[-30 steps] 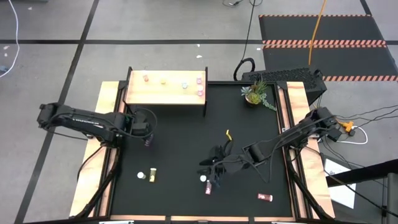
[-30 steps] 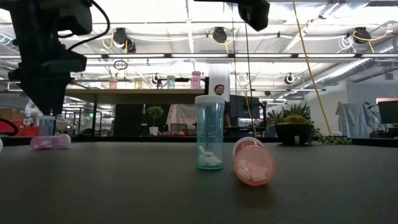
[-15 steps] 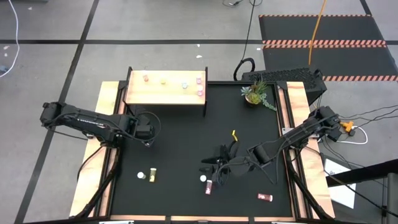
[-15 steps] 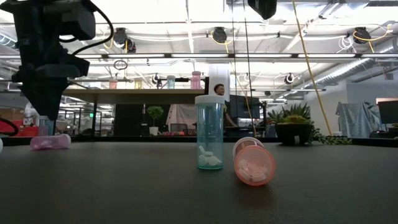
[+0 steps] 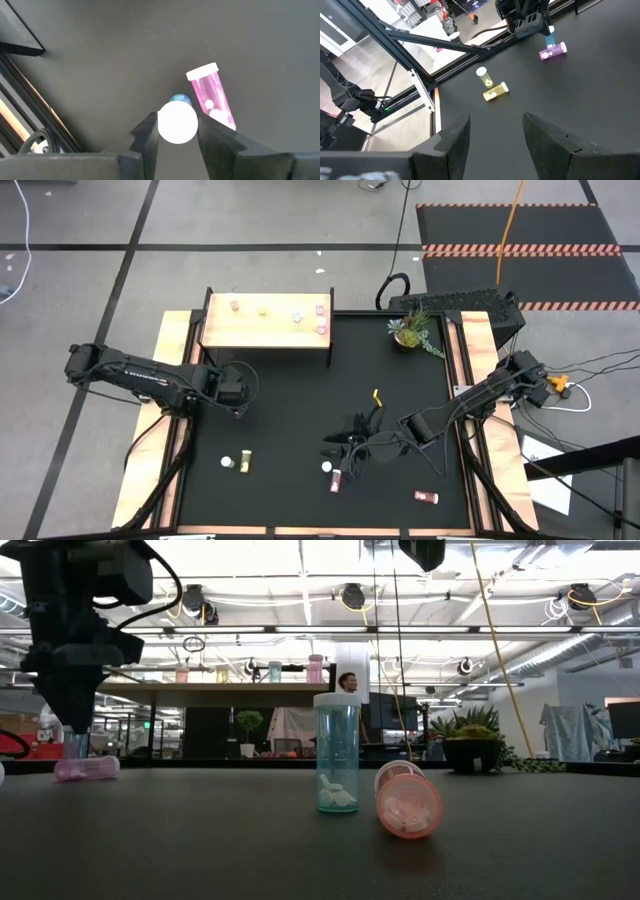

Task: Pick and place medicine bottles onto shelf by color
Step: Put the top blue pill bottle on the shelf aligned with the other blue pill bottle

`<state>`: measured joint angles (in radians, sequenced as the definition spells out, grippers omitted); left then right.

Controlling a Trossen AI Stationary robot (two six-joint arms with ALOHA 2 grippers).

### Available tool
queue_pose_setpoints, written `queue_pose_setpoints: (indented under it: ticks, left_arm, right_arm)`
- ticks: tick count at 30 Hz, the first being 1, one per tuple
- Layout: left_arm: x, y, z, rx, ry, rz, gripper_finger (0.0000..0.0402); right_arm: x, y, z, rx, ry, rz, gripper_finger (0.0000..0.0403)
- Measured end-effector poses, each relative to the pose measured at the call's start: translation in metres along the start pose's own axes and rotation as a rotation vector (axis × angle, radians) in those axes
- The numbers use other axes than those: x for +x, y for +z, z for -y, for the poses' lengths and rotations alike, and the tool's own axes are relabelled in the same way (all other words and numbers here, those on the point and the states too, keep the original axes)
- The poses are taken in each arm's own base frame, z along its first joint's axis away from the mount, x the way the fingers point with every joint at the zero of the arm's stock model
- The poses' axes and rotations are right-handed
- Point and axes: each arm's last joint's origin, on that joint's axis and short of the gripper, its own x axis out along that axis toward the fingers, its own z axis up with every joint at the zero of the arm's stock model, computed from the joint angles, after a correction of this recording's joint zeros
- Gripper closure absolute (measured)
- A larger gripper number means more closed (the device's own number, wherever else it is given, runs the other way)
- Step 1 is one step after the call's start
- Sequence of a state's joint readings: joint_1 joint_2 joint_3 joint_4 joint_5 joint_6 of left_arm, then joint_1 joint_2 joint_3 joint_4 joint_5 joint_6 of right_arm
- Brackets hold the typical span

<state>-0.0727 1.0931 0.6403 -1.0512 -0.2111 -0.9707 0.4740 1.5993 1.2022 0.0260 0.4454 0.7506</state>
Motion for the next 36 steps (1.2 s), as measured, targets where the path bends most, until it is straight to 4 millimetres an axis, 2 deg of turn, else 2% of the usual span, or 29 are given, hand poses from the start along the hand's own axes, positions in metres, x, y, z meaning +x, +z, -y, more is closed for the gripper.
queue_pose_setpoints:
  ticks: [8,15,23,29,36]
  left_arm:
    - [-0.008,0.001,0.003,0.009,-0.064,-0.067,0.0282]
    - [-0.05,0.013,0.006,0.069,-0.098,-0.068,0.0283]
    - [-0.095,0.031,0.005,0.083,-0.168,0.003,0.0284]
    - [-0.114,0.052,0.009,0.073,-0.154,0.004,0.0284]
    - [-0.137,0.095,0.032,0.147,-0.12,-0.008,0.0284]
  right_arm:
    - [-0.002,0.001,-0.001,0.017,0.006,0.003,0.0227]
    - [-0.018,0.013,-0.003,-0.004,0.026,0.021,0.0227]
    - [-0.058,0.035,0.006,-0.05,-0.003,0.003,0.0227]
    - [-0.084,0.047,0.022,-0.09,-0.09,-0.029,0.0227]
    - [-0.102,0.053,0.035,-0.155,-0.137,-0.066,0.0227]
